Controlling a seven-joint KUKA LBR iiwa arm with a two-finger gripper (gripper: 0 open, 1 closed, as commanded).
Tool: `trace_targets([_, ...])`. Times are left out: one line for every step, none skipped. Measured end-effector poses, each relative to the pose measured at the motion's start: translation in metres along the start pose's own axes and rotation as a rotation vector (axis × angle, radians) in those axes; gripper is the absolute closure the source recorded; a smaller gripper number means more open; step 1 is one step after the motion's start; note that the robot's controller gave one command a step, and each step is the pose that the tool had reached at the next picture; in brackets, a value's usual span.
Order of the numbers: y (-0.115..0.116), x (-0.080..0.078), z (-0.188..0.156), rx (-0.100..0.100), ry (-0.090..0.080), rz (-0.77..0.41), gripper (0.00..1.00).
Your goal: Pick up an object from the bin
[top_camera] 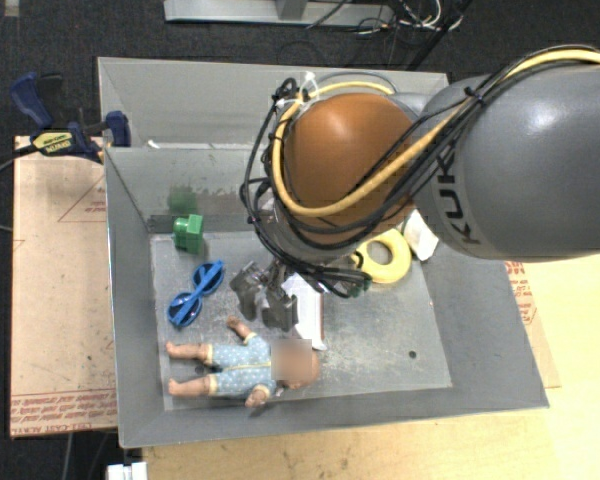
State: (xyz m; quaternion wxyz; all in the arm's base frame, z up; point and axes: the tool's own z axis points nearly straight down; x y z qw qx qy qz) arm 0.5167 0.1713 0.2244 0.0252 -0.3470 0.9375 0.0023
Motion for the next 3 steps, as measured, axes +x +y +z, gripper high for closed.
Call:
trace_targets([0.017, -0.011, 0.036, -0.002, 0.008, -0.101, 1.00])
trace_targets([0.027, -0.025, 0.056, -0.005, 0.004, -0.335, 1.00])
trace_targets([0.032, -0.038, 0.064, -0.001, 0.003, -0.403, 1.00])
